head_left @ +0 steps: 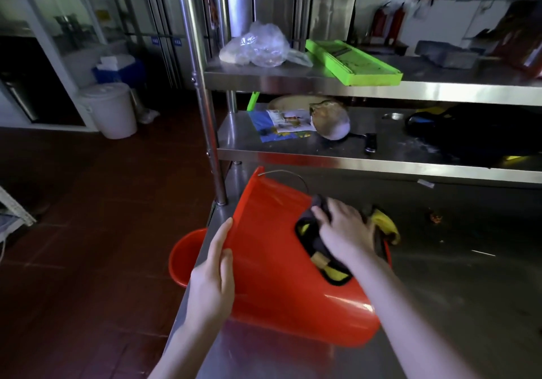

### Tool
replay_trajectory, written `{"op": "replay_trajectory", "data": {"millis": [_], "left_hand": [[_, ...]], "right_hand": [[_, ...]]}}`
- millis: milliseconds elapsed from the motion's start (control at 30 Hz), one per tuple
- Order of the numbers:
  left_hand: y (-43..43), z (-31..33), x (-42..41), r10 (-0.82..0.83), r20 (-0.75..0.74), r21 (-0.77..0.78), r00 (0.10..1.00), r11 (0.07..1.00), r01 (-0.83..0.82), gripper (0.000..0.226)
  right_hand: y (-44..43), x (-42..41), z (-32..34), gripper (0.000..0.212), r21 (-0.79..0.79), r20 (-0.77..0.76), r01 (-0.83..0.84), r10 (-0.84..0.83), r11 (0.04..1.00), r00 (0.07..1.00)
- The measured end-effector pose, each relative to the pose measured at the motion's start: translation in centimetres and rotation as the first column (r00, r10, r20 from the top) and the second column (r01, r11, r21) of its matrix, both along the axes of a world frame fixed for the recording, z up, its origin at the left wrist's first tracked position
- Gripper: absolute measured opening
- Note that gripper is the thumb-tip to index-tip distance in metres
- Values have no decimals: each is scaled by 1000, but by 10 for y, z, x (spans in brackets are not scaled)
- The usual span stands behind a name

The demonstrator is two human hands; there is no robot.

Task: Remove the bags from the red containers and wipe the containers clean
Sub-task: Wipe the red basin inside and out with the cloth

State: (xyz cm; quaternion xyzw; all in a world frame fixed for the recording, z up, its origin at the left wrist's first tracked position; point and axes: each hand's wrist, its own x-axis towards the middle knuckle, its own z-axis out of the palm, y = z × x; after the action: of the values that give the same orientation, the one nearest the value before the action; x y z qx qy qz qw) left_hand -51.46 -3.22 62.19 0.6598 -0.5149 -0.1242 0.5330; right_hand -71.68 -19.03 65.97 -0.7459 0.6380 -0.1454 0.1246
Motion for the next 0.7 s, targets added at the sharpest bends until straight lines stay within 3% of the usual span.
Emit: {"op": "replay_trajectory", "data": {"millis": [133,200,267,333,433,467,533,700], "left_hand": [[6,0,0,-7,28,48,1000,999,5,49],[9,11,1,-16,-10,75,1000,997,16,46],[2,35,2,-20,-19,77,1000,997,21,45],[-25,63,4,11,23,121,1000,993,-13,60],[-79,95,1,56,182,467,982,874,-136,85],[-89,98,-1,47,251,531,967,828,-178,86],[-94,98,-5,88,294,509,952,828,-233,73],[-85,86,-1,194,147,427,970,872,-239,57]], "right_hand": [[51,64,9,65,-242,-40,-262,260,934,965],[74,69,6,66,-365,-74,-314,309,876,948],[92,63,-6,66,-415,-82,-359,359,836,930],[114,57,-26,70,-423,-75,-431,443,797,893],[143,53,-55,80,-437,-159,-542,532,718,832],[145,51,-58,80,-439,-165,-541,527,717,833],[139,50,-55,80,-451,-125,-489,489,747,863],[110,56,-35,73,-445,-28,-341,368,828,929]]}}
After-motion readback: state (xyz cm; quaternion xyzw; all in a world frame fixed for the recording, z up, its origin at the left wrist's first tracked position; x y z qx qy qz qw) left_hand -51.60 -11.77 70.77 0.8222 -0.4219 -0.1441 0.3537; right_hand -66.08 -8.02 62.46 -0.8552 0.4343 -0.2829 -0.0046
